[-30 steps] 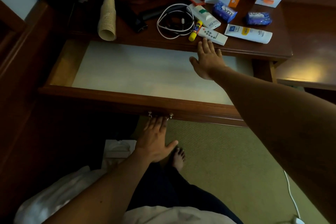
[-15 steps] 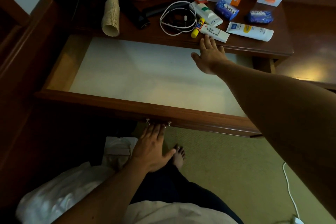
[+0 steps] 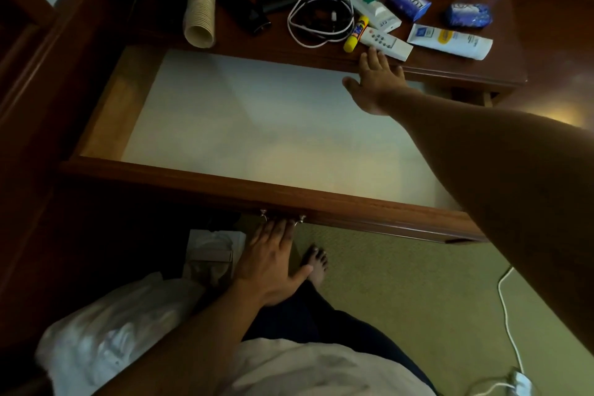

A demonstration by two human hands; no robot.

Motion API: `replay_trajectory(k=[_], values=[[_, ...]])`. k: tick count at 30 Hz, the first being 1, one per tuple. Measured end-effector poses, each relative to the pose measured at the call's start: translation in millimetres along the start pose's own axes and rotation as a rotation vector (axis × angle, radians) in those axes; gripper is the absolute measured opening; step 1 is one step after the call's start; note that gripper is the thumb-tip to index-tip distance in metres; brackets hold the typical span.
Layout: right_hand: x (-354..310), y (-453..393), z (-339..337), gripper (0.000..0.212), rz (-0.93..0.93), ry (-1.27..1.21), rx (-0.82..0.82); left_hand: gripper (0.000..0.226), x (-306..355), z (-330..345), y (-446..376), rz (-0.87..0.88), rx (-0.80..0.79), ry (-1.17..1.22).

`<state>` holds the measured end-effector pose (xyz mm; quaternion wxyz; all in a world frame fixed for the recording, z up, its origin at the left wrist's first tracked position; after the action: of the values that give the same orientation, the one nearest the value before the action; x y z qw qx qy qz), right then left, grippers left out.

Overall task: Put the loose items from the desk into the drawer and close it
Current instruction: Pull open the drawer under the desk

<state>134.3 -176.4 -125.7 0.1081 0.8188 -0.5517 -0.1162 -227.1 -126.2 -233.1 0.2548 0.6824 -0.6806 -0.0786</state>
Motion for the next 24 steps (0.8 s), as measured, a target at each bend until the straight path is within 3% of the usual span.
replay_trajectory(k=[24], values=[[-0.6, -0.4, 0.9, 0.081, 0.029, -0.010, 0.017, 0.098, 2.6, 14.4, 11.9, -0.010, 0.001, 0.031]])
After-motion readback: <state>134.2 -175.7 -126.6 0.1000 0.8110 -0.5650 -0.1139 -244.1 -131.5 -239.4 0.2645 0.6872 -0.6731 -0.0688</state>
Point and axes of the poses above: each hand's wrist, its own y-axis away from the middle knuckle, its own z-axis out of the palm, x = y × z, the point moved 10 cm from there along -y, towards the middle knuckle, and after that the axes turned 6 degrees about z, right-handed, at the moved point
